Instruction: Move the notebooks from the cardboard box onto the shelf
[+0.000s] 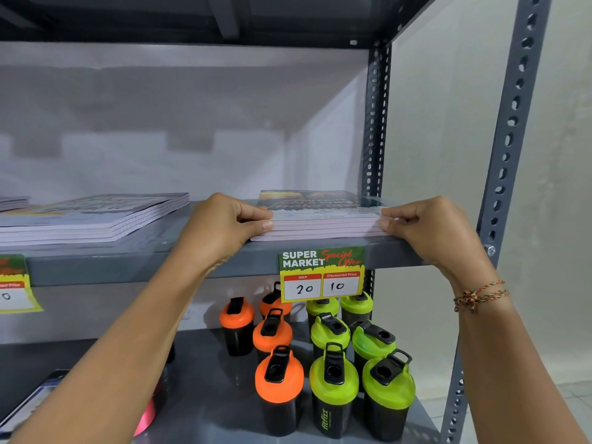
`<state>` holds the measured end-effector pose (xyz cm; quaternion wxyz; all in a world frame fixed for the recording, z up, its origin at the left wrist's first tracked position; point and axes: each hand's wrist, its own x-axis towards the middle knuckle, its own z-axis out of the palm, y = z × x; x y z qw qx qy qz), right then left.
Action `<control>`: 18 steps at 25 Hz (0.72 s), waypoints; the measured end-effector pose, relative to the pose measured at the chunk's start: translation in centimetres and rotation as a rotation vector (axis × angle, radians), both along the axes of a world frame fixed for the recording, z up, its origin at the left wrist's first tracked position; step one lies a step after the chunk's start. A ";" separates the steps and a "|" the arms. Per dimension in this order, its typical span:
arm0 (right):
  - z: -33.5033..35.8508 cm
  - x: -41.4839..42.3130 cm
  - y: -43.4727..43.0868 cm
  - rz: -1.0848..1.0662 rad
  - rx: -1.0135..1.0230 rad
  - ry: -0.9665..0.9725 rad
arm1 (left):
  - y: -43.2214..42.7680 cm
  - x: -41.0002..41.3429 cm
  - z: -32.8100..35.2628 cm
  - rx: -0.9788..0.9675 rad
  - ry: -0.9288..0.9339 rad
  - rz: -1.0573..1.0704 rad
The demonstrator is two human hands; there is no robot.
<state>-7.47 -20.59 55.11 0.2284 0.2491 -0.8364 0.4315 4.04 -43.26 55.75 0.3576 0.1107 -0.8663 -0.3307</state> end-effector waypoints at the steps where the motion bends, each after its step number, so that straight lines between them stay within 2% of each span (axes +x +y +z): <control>1: 0.0 -0.1 0.0 0.002 -0.008 0.001 | 0.0 0.0 0.0 -0.011 -0.001 0.000; 8: 0.0 0.2 -0.1 -0.008 0.021 0.014 | 0.1 0.3 0.1 -0.081 -0.009 0.042; 10: 0.3 0.6 -0.4 0.009 0.110 0.085 | 0.5 0.4 0.0 -0.169 -0.006 0.075; 13: 0.1 1.2 -1.8 0.136 0.281 0.239 | 1.6 -0.2 -0.1 -0.408 -0.071 0.042; 18: 0.3 1.0 -2.3 0.151 0.244 0.236 | 2.0 -1.4 0.0 -0.454 -0.089 -0.002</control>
